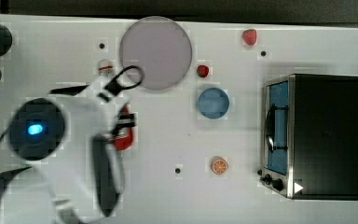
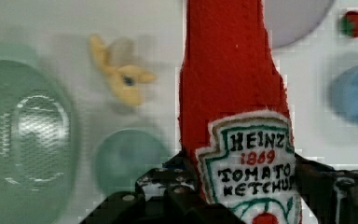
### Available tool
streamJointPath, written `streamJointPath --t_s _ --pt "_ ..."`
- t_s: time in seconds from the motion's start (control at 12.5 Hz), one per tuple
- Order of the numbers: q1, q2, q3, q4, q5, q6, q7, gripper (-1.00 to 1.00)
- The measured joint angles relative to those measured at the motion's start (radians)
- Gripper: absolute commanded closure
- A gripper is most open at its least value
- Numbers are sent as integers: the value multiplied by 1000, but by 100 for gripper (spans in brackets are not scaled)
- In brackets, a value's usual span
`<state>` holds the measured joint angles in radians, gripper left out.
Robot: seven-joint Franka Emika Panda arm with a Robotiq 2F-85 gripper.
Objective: Pick Ketchup from the table and place it in strainer.
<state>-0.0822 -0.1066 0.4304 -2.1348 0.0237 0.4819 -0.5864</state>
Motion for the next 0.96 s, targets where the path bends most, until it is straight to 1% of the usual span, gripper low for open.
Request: streamJointPath --t_s 0.24,0.4,0.48,0.64,0.8,0.88,0.96 --pt "40 79 148 -12 16 26 177 -25" --pt "64 152 236 -21 10 98 272 -25" --pt "77 190 263 -21 8 144 323 -25" --pt "106 281 292 -20 8 267 435 -25" --pt "122 386 315 -18 2 365 542 -25" --pt "128 435 320 -20 -19 393 583 -25" --pt "133 484 318 -20 -62 416 615 -25"
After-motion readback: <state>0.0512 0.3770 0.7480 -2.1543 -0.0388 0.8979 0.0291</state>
